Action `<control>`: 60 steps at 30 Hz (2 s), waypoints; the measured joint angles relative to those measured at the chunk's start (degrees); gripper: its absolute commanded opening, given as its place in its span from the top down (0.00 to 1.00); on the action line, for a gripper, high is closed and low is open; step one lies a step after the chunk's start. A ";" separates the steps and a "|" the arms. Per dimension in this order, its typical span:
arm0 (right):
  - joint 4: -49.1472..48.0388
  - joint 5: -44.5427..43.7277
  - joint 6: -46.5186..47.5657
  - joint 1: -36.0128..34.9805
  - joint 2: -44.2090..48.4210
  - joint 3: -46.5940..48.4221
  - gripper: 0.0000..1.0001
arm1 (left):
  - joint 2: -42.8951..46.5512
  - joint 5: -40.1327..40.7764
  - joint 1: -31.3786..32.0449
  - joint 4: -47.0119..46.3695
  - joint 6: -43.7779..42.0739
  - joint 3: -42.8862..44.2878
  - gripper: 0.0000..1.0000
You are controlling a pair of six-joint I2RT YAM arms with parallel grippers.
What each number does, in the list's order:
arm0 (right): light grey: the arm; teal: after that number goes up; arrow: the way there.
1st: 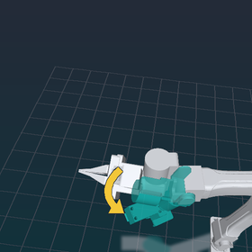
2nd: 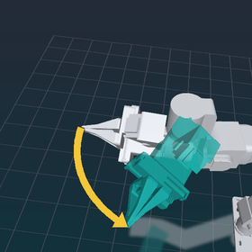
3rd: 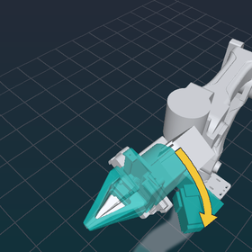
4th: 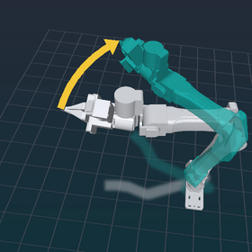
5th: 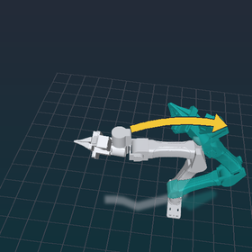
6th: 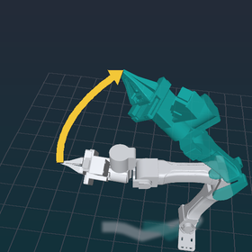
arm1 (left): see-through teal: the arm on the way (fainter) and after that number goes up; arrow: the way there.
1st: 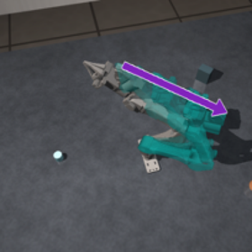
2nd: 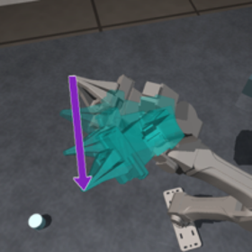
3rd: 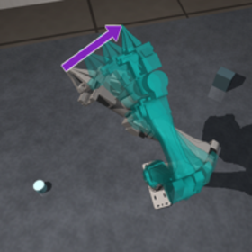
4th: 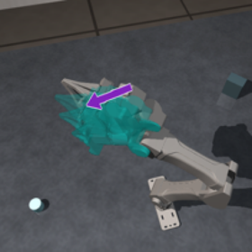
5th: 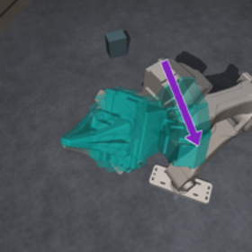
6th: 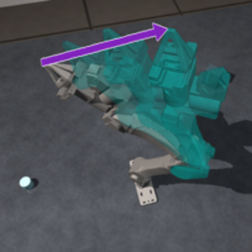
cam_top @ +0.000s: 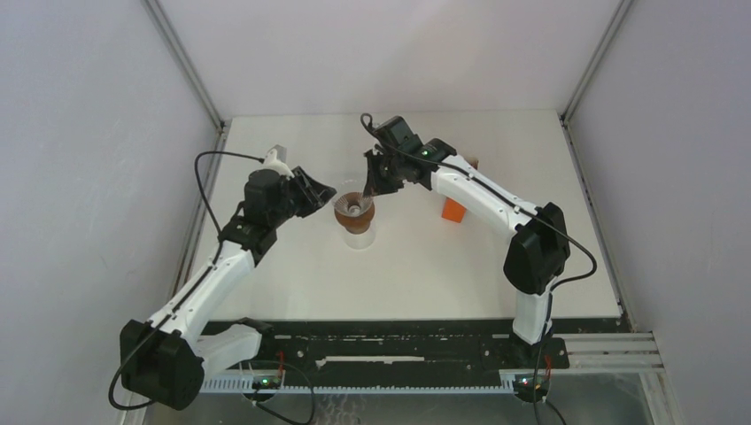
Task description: Place the coffee filter in the dripper
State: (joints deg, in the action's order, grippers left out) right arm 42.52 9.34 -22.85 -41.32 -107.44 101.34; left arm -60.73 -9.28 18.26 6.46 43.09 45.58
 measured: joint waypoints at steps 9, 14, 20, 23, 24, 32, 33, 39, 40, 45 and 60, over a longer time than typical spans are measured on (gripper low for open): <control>1.38 0.85 0.00 0.15 -1.64 2.25 1.00 | -3.43 -0.79 0.81 0.02 -0.02 0.28 0.78; 1.84 0.83 0.00 0.07 -1.92 2.71 1.00 | -4.22 -1.16 1.49 -0.44 0.00 0.31 0.88; 2.40 -0.55 0.00 -0.39 -2.54 3.89 1.00 | -4.66 -0.11 1.81 -1.03 -0.35 0.31 0.99; 2.45 -1.77 0.02 -0.66 -2.56 3.98 1.00 | -5.01 0.35 2.08 -1.40 -1.05 0.31 0.99; 2.45 -2.03 0.04 -0.70 -2.56 3.98 1.00 | -5.09 0.46 2.12 -1.51 -1.09 0.31 1.00; 1.27 -2.43 -0.02 -0.15 -2.40 2.91 1.00 | -6.27 1.79 3.08 -1.92 -1.64 1.16 1.00; 0.87 -2.23 -0.02 0.09 -2.29 2.54 1.00 | -6.64 2.05 3.23 -1.73 -1.77 1.57 1.00; -0.52 -1.64 -0.04 0.83 -2.40 1.79 1.00 | -8.35 3.21 3.89 -0.87 -2.69 3.39 1.00; -0.59 -1.68 -0.04 0.85 -2.49 1.84 1.00 | -8.55 3.30 3.89 -0.87 -2.78 3.52 1.00; 0.33 -1.90 0.20 0.79 -3.50 3.61 1.00 | -9.05 3.78 3.89 -1.20 -3.02 3.67 1.00; -0.74 -2.36 0.59 1.11 -2.64 2.51 1.00 | -10.36 3.17 4.00 -0.68 -2.93 4.63 0.73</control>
State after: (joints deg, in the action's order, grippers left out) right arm 41.78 6.98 -22.26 -40.21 -110.08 103.85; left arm -71.09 -6.11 22.26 5.78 40.16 50.22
